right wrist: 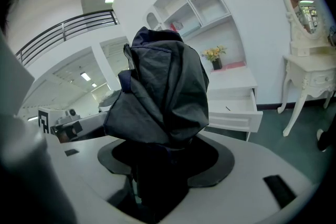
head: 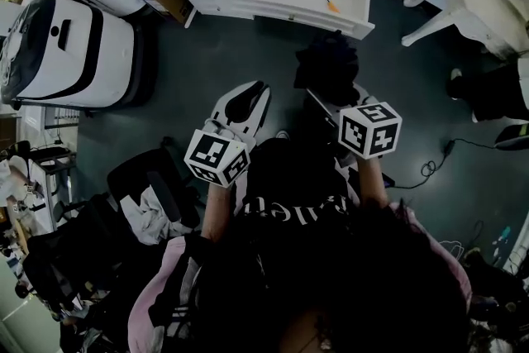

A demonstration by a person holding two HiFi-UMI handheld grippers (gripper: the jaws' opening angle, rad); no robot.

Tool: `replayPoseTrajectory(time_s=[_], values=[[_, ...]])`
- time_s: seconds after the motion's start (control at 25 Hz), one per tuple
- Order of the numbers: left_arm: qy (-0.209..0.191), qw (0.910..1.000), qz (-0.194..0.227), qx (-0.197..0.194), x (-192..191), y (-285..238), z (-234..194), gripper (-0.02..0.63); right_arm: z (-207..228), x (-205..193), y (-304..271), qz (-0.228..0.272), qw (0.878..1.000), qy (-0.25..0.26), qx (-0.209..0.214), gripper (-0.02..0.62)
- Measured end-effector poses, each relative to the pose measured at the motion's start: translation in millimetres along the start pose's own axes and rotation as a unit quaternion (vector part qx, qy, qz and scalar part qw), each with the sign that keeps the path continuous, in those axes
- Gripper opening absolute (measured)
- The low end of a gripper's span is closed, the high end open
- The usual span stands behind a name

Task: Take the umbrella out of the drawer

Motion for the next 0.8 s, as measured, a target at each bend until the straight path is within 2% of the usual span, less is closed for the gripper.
replayPoseTrajectory(time_s=[0.4, 0.8], values=[[0.004, 0.9980, -0.014, -0.062, -12, -11, 38, 0.058, 0, -25, 34, 0.008, 0.999, -0.028, -0.026, 0.270], [-0.002, 0.9960, -0.012, -0.089, -7, -45, 67, 0.058, 30, -30, 54, 0.010, 0.998, -0.046, -0.039, 0.270]])
Point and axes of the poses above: the fingertips, and each gripper's own axes: y backward along the fingers, z to its right, x out of its top, the point moved 1 cm from there along y, backward along the fingers, and after that the axes turned 5 degrees about -y, right-handed, at the moved point
